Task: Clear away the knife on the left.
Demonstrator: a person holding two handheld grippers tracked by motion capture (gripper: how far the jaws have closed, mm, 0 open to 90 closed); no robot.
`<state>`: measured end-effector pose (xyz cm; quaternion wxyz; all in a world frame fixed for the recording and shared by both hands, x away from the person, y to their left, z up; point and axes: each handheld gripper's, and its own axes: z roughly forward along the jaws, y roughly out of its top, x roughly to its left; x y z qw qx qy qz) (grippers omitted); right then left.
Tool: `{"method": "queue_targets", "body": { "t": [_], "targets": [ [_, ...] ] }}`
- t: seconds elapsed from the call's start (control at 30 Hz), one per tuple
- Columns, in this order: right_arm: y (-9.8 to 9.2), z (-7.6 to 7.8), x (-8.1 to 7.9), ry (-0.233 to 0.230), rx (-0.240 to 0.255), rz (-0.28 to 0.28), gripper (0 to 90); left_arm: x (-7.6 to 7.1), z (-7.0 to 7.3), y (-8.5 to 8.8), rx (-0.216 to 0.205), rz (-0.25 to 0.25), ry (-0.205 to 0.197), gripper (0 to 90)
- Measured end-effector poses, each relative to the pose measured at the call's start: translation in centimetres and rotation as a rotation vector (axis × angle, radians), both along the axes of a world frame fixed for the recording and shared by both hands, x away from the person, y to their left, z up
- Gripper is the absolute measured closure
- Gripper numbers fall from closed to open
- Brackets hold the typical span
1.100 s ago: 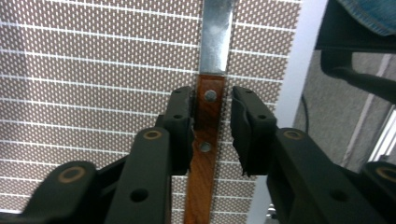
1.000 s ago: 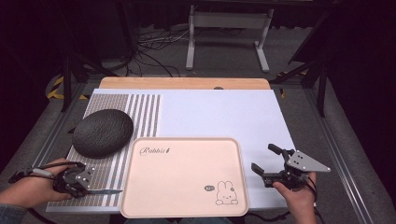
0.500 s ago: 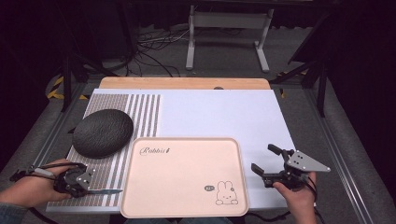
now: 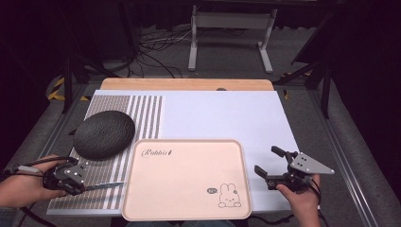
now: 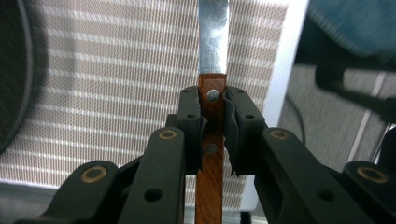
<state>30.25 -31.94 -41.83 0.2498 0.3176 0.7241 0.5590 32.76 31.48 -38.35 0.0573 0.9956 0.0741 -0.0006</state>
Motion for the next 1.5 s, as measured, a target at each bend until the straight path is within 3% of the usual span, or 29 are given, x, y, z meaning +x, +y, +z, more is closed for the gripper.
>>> {"method": "queue_targets", "body": {
  "t": [0.2,0.4,0.57,0.67,0.97,1.13,1.23,1.27,1.43,1.5],
  "targets": [
    [-0.1,0.1,-0.1,-0.006,0.002,-0.008,6.1,0.4,1.3,-0.7,-0.077,0.119,0.041,77.8],
    [-0.3,0.1,-0.1,-0.008,0.003,-0.015,6.7,0.7,1.7,-1.6,-0.162,0.161,0.096,77.7],
    [-0.4,0.1,-0.1,-0.009,0.005,-0.017,6.7,0.9,1.7,-2.3,-0.177,0.267,0.172,77.7],
    [-0.5,0.1,-0.1,-0.004,0.007,-0.019,6.8,0.7,1.7,-3.2,-0.180,0.325,0.189,77.7],
    [-0.5,0.1,-0.2,0.000,0.008,-0.016,7.2,0.8,1.8,-4.0,-0.244,0.448,0.202,77.7],
    [-0.5,0.0,-0.1,0.005,0.008,-0.010,7.2,0.9,2.2,-4.4,-0.320,0.527,0.218,77.7],
    [-0.5,-0.1,-0.1,0.006,0.008,-0.013,7.2,0.9,2.2,-4.7,-0.341,0.568,0.221,77.7],
    [-0.5,-0.1,-0.2,0.009,0.009,-0.014,7.2,1.0,2.2,-4.8,-0.347,0.565,0.209,77.7],
    [-0.6,-0.1,-0.1,0.010,0.011,-0.016,7.2,0.9,2.2,-6.2,-0.408,0.575,0.240,77.6],
    [-0.6,-0.1,-0.1,0.011,0.012,-0.017,7.2,1.0,2.2,-6.8,-0.414,0.581,0.245,77.7]
  ]
}}
